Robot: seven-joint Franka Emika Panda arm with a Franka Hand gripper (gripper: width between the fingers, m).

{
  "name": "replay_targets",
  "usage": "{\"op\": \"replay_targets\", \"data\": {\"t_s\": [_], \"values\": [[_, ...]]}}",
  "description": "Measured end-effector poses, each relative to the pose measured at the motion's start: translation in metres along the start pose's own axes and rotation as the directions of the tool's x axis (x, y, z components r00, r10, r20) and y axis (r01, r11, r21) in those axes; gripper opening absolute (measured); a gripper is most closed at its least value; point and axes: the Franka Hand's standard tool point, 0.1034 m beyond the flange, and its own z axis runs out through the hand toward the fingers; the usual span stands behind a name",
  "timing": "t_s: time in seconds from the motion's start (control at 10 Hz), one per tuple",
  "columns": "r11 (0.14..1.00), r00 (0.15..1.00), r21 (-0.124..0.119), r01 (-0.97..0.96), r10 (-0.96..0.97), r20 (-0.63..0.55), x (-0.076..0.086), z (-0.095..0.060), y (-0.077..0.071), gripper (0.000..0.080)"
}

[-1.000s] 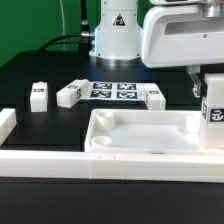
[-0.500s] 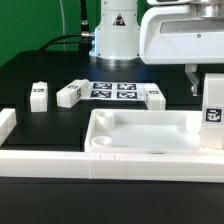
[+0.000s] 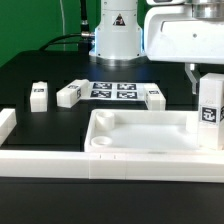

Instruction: Assemble desk

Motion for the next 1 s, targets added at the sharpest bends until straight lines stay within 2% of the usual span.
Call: {"op": "replay_targets", "data": {"t_s": [0.3, 0.4, 0.6, 0.7, 0.8, 0.9, 1.0], "values": [[0.946, 0.946, 0.009, -0.325, 0.324, 0.025, -0.0034, 0.0010, -0.0018, 0.0290], [0.896, 0.895, 0.012, -0.444, 0.443, 0.044, -0.0045, 0.0013, -0.0028, 0.0290], [0.869, 0.868, 0.012, -0.495, 0.494, 0.052, -0.0059, 0.0016, -0.0041, 0.0290], [0.885, 0.884, 0.013, -0.465, 0.464, 0.050, -0.0059, 0.0016, -0.0041, 0.0384], [0.916, 0.915, 0.016, -0.401, 0.400, 0.048, -0.0063, 0.0014, -0.0047, 0.0563], [0.928, 0.927, 0.016, -0.373, 0.372, 0.049, -0.0079, 0.0011, -0.0065, 0.0563], [0.952, 0.951, 0.021, -0.306, 0.305, 0.047, -0.0087, 0.0007, -0.0086, 0.0631]]}}
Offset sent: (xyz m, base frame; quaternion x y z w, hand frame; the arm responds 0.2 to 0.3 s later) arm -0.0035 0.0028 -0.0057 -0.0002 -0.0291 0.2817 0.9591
